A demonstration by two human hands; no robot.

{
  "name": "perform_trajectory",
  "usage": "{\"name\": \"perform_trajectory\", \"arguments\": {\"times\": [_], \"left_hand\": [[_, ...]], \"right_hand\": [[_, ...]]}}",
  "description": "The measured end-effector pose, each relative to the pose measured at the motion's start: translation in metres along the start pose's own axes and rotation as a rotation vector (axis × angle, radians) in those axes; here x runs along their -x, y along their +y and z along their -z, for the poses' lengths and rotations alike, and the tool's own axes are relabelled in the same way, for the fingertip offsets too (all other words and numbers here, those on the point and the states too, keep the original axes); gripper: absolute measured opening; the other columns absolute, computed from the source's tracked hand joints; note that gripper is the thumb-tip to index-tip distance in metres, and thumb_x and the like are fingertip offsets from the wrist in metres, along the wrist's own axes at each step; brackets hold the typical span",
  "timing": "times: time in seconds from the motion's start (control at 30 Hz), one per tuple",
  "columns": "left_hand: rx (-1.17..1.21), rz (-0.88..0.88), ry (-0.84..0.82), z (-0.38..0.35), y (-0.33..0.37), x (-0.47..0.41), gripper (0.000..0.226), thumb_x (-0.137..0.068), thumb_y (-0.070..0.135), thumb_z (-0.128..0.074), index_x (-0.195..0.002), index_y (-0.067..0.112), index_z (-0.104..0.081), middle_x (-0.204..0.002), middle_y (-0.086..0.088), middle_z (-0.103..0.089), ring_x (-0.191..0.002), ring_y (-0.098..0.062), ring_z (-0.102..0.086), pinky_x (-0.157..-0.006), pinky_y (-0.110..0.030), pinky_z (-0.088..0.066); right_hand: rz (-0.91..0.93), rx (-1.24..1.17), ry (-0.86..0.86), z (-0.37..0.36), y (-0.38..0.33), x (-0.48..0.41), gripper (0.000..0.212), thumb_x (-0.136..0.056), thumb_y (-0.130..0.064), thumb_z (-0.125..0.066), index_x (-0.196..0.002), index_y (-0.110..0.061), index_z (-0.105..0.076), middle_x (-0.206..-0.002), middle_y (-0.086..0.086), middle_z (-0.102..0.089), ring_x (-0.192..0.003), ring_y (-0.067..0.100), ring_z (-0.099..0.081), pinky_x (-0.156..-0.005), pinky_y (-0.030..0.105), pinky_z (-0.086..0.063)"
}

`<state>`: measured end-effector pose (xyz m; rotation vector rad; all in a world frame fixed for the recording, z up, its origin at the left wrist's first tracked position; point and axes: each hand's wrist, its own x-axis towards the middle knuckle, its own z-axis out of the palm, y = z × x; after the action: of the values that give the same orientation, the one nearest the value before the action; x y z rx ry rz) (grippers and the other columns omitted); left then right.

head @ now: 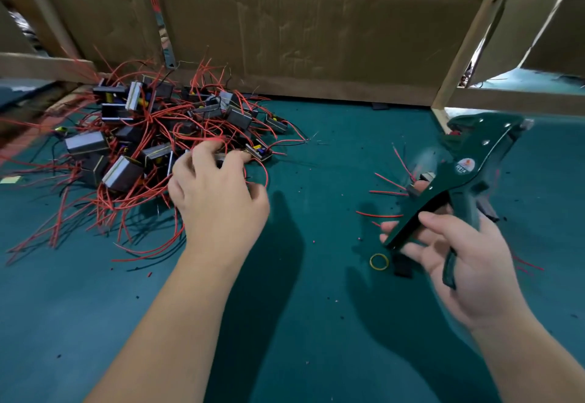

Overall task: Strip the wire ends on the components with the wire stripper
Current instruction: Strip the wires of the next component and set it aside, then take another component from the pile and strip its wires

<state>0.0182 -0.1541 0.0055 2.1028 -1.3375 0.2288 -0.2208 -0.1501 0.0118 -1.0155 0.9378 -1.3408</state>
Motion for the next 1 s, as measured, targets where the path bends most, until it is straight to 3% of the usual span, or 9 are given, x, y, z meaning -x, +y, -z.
{"name": "perform_trajectory", "arguments": {"times": [0.17,0.33,0.4,0.47,0.57,0.67,0.77,0.93,1.0], "left_hand": [[-0.269,0.108,-0.207,-0.004,-0.003,0.004,0.046,-0.084,0.021,-0.057,-0.128,0.031,-0.052,-0.144,-0.010,-0.030,-0.127,-0.042,-0.029,-0.098,-0.047,-0.028],[-0.087,0.056,-0.126,0.001,-0.016,-0.010,0.042,-0.084,0.003,-0.051,-0.116,0.026,-0.064,-0.124,-0.007,-0.052,-0.105,-0.037,-0.043,-0.084,-0.041,-0.038],[0.045,0.047,-0.083,0.002,-0.019,-0.014,0.039,-0.082,-0.003,-0.051,-0.110,0.020,-0.068,-0.119,-0.009,-0.055,-0.106,-0.036,-0.047,-0.083,-0.041,-0.040],[0.040,0.066,0.006,0.004,-0.018,-0.014,0.035,-0.080,0.000,-0.059,-0.107,0.020,-0.068,-0.118,-0.008,-0.054,-0.108,-0.037,-0.046,-0.085,-0.043,-0.037],[-0.017,0.132,0.035,0.004,-0.023,-0.015,0.034,-0.080,0.007,-0.063,-0.109,0.025,-0.064,-0.127,-0.010,-0.048,-0.111,-0.039,-0.045,-0.092,-0.046,-0.032],[0.115,0.144,-0.023,0.003,-0.026,-0.017,0.039,-0.083,0.003,-0.060,-0.116,0.023,-0.058,-0.128,-0.012,-0.045,-0.106,-0.038,-0.050,-0.094,-0.047,-0.035],[0.253,0.088,0.128,0.008,-0.022,-0.018,0.049,-0.083,0.004,-0.064,-0.124,0.025,-0.048,-0.129,-0.013,-0.044,-0.095,-0.032,-0.052,-0.093,-0.047,-0.044],[0.507,-0.095,0.385,0.013,-0.016,-0.017,0.039,-0.094,0.012,-0.052,-0.131,0.007,-0.042,-0.125,-0.008,-0.059,-0.115,-0.014,-0.056,-0.098,-0.022,-0.042],[0.545,-0.129,0.421,0.011,-0.011,-0.015,0.038,-0.095,0.011,-0.049,-0.132,0.004,-0.041,-0.118,-0.001,-0.061,-0.113,-0.012,-0.059,-0.101,-0.039,-0.044]], "right_hand": [[-0.018,0.155,0.026,-0.006,0.005,0.006,0.025,-0.090,0.006,-0.048,-0.101,-0.013,-0.059,-0.072,-0.001,-0.064,-0.071,0.033,-0.067,-0.071,0.055,-0.052],[-0.057,0.205,0.044,-0.006,0.008,0.006,0.021,-0.088,0.004,-0.052,-0.086,-0.016,-0.059,-0.055,-0.006,-0.052,-0.071,0.030,-0.068,-0.057,0.037,-0.054],[-0.021,0.234,0.085,-0.004,0.008,0.005,0.033,-0.086,0.004,-0.054,-0.072,-0.025,-0.060,-0.066,0.004,-0.053,-0.064,0.023,-0.066,-0.053,0.033,-0.052],[0.001,0.226,0.093,-0.001,0.008,0.004,0.037,-0.085,0.005,-0.054,-0.069,-0.027,-0.062,-0.072,0.008,-0.049,-0.061,0.022,-0.064,-0.058,0.043,-0.055],[0.008,0.170,0.076,0.000,0.006,0.003,0.036,-0.087,0.005,-0.051,-0.078,-0.027,-0.064,-0.065,-0.002,-0.054,-0.076,0.035,-0.068,-0.069,0.052,-0.055],[-0.041,0.104,0.014,-0.001,0.004,0.004,0.023,-0.088,0.006,-0.049,-0.102,-0.009,-0.060,-0.083,0.012,-0.061,-0.072,0.033,-0.068,-0.068,0.052,-0.055],[-0.072,0.050,-0.057,-0.003,0.003,0.005,0.020,-0.086,0.004,-0.051,-0.101,-0.006,-0.058,-0.085,0.006,-0.064,-0.071,0.034,-0.067,-0.068,0.050,-0.055],[-0.137,-0.135,-0.218,-0.009,-0.001,0.008,0.036,-0.071,-0.007,-0.050,-0.104,-0.009,-0.064,-0.100,0.009,-0.066,-0.072,0.041,-0.062,-0.070,0.055,-0.054],[-0.183,-0.173,-0.245,-0.010,-0.001,0.009,0.040,-0.070,-0.008,-0.049,-0.108,-0.005,-0.062,-0.107,0.014,-0.063,-0.073,0.044,-0.061,-0.068,0.055,-0.054]]}}
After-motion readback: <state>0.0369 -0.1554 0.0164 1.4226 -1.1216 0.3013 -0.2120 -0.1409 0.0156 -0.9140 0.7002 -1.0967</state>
